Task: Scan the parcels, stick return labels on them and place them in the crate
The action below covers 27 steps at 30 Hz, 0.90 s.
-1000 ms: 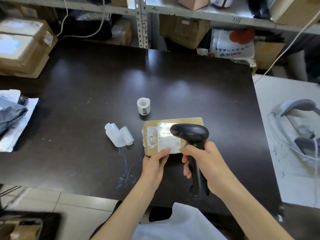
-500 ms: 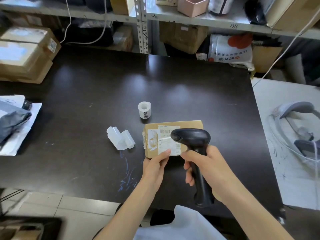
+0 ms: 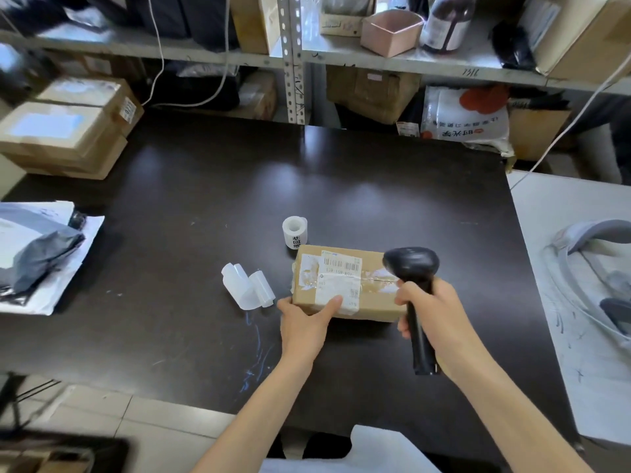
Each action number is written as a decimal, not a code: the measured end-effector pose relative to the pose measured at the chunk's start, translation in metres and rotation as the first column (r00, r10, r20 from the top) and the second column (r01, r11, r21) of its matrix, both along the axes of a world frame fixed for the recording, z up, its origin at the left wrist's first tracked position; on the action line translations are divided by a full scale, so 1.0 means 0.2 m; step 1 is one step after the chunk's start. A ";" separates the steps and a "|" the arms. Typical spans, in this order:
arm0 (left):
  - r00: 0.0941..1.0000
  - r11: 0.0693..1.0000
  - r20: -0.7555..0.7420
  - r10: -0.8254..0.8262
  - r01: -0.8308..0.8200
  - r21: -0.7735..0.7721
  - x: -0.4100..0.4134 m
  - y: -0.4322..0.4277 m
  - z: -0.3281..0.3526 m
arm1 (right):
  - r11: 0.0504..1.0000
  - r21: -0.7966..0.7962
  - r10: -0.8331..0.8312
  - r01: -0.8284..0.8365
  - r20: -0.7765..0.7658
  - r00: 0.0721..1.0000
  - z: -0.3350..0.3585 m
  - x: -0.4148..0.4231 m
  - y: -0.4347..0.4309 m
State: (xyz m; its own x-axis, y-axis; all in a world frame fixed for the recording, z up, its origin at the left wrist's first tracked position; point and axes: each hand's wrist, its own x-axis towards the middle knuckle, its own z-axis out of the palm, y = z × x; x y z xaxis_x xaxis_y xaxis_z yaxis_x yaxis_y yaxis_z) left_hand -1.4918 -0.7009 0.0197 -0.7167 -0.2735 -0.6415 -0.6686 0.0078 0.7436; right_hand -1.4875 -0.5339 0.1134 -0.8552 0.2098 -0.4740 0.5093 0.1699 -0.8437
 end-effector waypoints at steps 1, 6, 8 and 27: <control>0.997 0.993 0.033 -0.068 0.071 -0.096 -0.02 -0.01 0.02 | 0.999 0.039 -0.026 0.027 -0.022 0.999 -0.03 -0.06 0.04; 0.973 0.883 0.083 -0.217 0.232 -0.408 -0.05 -0.04 0.05 | 0.930 0.366 0.035 -0.011 -0.060 0.998 -0.22 -0.34 0.24; 0.966 0.802 -0.018 -0.258 0.204 -0.561 -0.08 -0.05 0.07 | 0.894 0.447 0.043 -0.030 -0.018 0.999 -0.30 -0.44 0.29; 0.851 0.651 -0.050 -0.522 0.360 -0.668 -0.92 -0.15 0.00 | 0.723 0.663 0.216 -0.193 0.049 0.975 -0.58 -0.73 0.28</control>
State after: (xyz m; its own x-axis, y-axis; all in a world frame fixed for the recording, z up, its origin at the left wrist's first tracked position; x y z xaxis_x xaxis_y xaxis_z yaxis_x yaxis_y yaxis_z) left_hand -1.6752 -0.7315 0.0190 -0.9535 -0.1568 -0.2575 -0.2824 0.7638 0.5804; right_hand -1.6337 -0.4787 -0.0018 -0.9255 0.2784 -0.2568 0.3732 0.7864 -0.4922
